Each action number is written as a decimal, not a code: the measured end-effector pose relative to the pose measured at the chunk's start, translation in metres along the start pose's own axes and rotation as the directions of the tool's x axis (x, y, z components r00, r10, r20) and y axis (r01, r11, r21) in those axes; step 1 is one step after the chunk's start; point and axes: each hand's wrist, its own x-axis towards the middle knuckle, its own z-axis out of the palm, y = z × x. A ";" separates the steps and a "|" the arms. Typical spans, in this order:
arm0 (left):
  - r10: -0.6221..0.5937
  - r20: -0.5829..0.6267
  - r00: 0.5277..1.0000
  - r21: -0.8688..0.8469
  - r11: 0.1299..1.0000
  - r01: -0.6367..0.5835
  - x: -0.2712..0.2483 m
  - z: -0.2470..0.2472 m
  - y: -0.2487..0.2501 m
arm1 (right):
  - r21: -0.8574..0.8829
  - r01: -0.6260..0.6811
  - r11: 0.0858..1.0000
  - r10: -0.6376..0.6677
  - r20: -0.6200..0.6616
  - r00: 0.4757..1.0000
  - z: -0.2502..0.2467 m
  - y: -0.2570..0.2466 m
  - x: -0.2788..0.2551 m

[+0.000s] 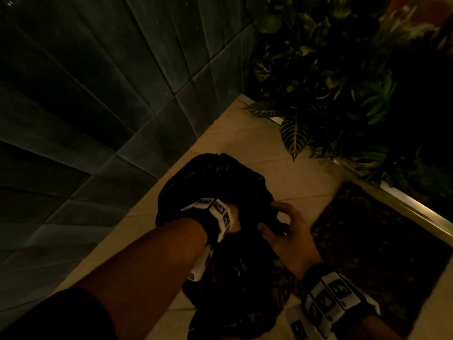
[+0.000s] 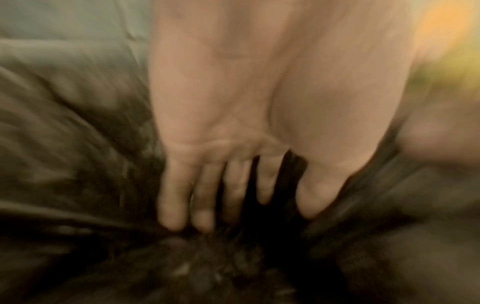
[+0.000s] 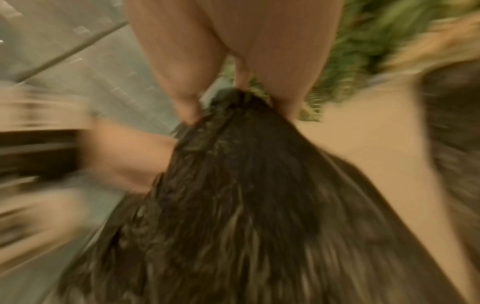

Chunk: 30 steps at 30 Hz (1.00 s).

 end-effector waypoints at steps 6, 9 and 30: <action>-0.099 -0.345 0.933 -0.720 0.666 -0.196 -0.074 0.003 -0.047 | 0.218 -0.343 0.914 0.357 -0.029 0.934 -0.014 0.030 -0.024; -0.646 -0.385 0.660 -0.912 0.378 -0.162 -0.097 0.058 -0.082 | 0.281 -0.474 0.834 0.423 0.225 0.878 -0.012 0.055 -0.037; -0.352 0.225 0.909 -0.674 -0.730 -0.116 -0.059 0.156 -0.039 | 0.466 -0.616 0.636 0.669 0.067 0.741 0.049 0.065 0.001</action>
